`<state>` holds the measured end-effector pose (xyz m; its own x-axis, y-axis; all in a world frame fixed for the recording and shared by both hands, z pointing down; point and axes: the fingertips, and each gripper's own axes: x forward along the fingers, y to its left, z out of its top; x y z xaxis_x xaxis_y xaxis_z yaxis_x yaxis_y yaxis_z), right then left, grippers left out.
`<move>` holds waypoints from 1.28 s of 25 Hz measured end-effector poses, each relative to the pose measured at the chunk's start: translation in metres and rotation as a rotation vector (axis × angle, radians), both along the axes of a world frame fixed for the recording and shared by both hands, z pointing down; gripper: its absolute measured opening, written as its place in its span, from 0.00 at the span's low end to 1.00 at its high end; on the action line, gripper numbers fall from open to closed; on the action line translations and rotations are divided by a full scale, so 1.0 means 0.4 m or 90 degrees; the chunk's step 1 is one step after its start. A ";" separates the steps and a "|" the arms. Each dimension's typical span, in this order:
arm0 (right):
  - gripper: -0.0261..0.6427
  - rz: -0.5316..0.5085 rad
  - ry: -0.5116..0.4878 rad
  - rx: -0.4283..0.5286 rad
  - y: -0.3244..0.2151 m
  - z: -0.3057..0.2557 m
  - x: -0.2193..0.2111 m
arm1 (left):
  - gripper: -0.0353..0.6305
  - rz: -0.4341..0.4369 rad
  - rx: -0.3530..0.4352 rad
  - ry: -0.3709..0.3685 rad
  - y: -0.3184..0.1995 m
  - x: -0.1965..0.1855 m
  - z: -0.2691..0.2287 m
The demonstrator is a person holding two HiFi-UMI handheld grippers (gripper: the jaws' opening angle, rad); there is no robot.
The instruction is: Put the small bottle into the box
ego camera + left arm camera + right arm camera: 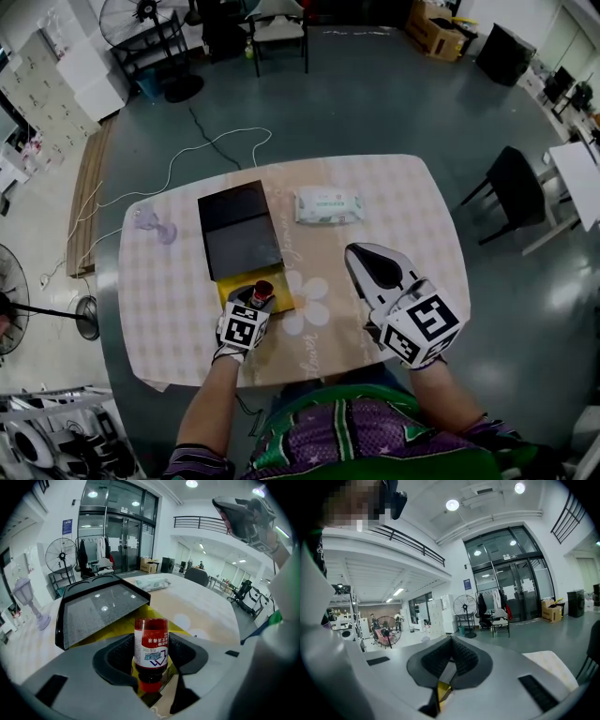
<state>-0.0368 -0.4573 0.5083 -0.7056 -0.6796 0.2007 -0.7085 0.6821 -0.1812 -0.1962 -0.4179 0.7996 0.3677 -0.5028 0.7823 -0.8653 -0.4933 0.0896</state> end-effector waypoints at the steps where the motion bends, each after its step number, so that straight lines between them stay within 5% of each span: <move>1: 0.05 0.000 0.001 -0.001 -0.001 0.004 0.000 | 0.41 0.002 -0.007 -0.002 -0.001 0.002 0.010; 20: 0.05 0.027 0.009 -0.021 -0.023 0.036 0.033 | 0.42 0.030 -0.054 -0.038 -0.021 0.010 0.088; 32: 0.05 0.028 0.002 -0.007 0.015 0.012 0.030 | 0.42 0.010 -0.008 -0.021 -0.012 0.003 0.015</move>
<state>-0.0248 -0.4514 0.5129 -0.6739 -0.7081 0.2106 -0.7388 0.6476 -0.1864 -0.1951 -0.4226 0.8057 0.3493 -0.4875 0.8002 -0.8598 -0.5063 0.0669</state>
